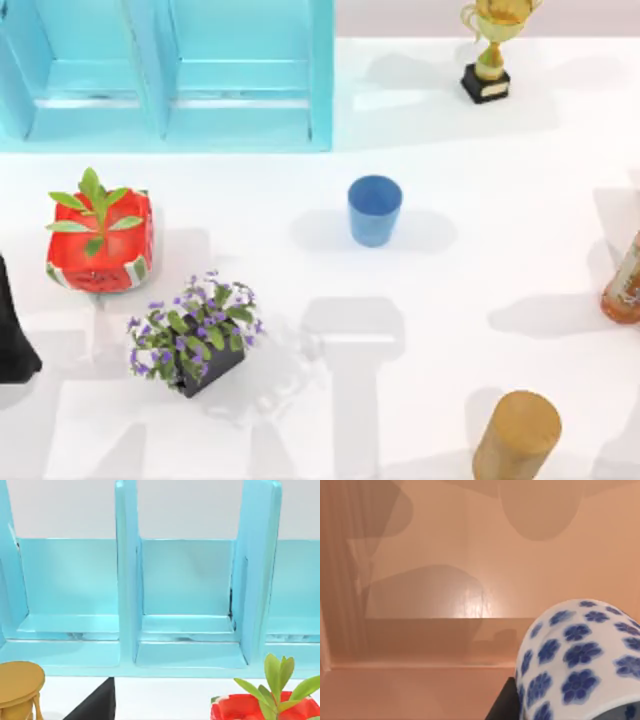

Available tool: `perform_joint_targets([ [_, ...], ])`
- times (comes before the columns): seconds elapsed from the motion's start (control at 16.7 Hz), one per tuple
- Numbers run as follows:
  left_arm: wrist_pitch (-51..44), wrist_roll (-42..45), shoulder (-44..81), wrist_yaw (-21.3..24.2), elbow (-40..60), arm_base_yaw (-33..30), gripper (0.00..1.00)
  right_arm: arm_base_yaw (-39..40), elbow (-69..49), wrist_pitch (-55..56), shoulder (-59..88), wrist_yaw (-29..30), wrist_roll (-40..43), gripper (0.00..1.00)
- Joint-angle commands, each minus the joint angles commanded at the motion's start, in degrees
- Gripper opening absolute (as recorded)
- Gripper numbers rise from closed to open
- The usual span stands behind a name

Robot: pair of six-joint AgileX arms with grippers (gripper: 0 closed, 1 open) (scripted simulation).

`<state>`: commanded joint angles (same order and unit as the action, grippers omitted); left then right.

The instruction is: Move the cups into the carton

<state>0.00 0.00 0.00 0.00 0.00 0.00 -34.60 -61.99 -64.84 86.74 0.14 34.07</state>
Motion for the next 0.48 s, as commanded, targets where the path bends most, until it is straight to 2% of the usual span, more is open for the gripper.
perform_joint_targets([
  [0.48,0.0,0.0,0.0,0.0,0.0,0.0,1.0,0.0,0.0,0.0,0.0,0.0,0.0,0.68],
])
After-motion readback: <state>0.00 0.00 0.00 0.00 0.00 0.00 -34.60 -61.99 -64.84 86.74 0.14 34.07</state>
